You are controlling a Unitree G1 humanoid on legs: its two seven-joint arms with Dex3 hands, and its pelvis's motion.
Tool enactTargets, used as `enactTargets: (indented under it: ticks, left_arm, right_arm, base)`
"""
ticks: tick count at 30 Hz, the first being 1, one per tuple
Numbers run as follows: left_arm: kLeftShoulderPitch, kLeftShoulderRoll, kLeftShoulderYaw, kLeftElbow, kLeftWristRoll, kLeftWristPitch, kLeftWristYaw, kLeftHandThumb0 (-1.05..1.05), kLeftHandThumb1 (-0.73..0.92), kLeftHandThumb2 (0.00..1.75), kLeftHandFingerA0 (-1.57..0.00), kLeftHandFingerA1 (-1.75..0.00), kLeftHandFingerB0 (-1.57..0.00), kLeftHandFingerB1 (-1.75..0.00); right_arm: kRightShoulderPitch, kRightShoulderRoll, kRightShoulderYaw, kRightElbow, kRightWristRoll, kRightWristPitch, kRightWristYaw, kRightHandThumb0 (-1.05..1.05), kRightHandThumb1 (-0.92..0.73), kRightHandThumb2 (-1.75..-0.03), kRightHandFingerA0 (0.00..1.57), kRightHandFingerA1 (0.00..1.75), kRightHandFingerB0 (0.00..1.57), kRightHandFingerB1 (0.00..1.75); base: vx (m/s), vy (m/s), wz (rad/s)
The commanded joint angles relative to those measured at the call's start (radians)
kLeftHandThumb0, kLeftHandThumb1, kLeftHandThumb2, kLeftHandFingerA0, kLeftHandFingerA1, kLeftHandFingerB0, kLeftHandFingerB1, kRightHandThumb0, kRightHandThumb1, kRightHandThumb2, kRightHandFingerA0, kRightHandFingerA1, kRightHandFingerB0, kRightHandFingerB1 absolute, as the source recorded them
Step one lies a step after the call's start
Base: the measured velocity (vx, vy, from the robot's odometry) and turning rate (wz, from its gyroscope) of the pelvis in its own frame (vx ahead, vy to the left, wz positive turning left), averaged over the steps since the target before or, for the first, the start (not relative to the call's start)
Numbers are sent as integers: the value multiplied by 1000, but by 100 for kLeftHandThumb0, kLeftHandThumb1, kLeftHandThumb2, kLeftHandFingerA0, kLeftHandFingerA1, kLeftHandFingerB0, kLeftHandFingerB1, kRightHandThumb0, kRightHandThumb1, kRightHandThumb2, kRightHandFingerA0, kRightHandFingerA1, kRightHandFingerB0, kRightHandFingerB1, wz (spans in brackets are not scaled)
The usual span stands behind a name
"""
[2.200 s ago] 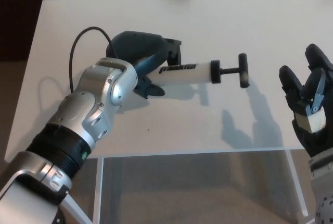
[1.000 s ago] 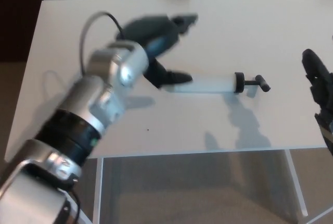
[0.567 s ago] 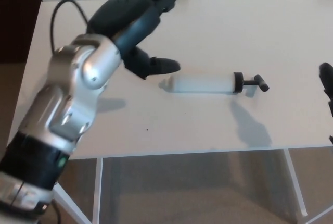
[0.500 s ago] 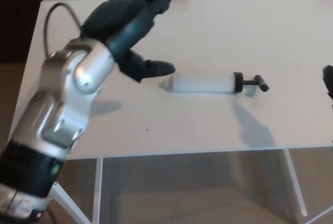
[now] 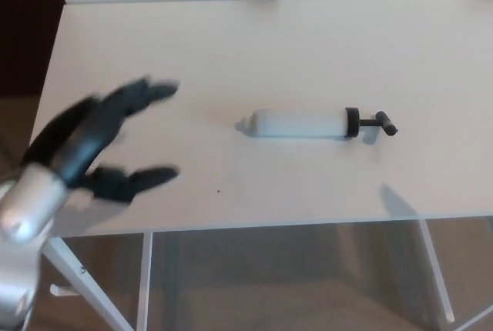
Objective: The robot walks towards a desk on which an air pump is kept in the middle. It lifts it up and holds it with its left hand and uses its right hand to compress it by pushing its handle inwards.
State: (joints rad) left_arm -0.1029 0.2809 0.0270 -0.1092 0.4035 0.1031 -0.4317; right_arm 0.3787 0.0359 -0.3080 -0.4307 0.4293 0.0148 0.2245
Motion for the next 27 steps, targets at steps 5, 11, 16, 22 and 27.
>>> enactTargets:
  ticks: [5,11,16,22,27]
  left_arm:
    - [965,207,1192,-562,-1888,344,-1020,-65,60,59,-28,-43,-36,-34]
    - [981,223,1204,-569,-1919,323,-1005,-65,60,59,-28,-43,-36,-34]
    - [1006,232,1208,-589,-1948,301,-990,-65,60,59,-28,-43,-36,-34]
    - [1009,245,1197,-611,-1966,275,-961,-65,60,59,-28,-43,-36,-34]
    - [1032,247,1197,-617,-1980,267,-964,-65,60,59,-28,-43,-36,-34]
  right_arm:
    - [367,-107,-251,-261,253,-318,400,-89,-90,-69,23,29,13,24]
    - [345,-113,-244,-260,253,-315,387,-89,-90,-69,23,29,13,24]
    - [336,-117,-251,-249,265,-315,389,-89,-90,-69,23,29,13,24]
    - [309,-128,-260,-235,272,-311,383,-89,-90,-69,23,29,13,24]
    - [314,-128,-268,-232,279,-311,389,-89,-90,-69,23,29,13,24]
  base:
    - [0,0,0]
    - [0,0,0]
    - [0,0,0]
    - [0,0,0]
    - [0,0,0]
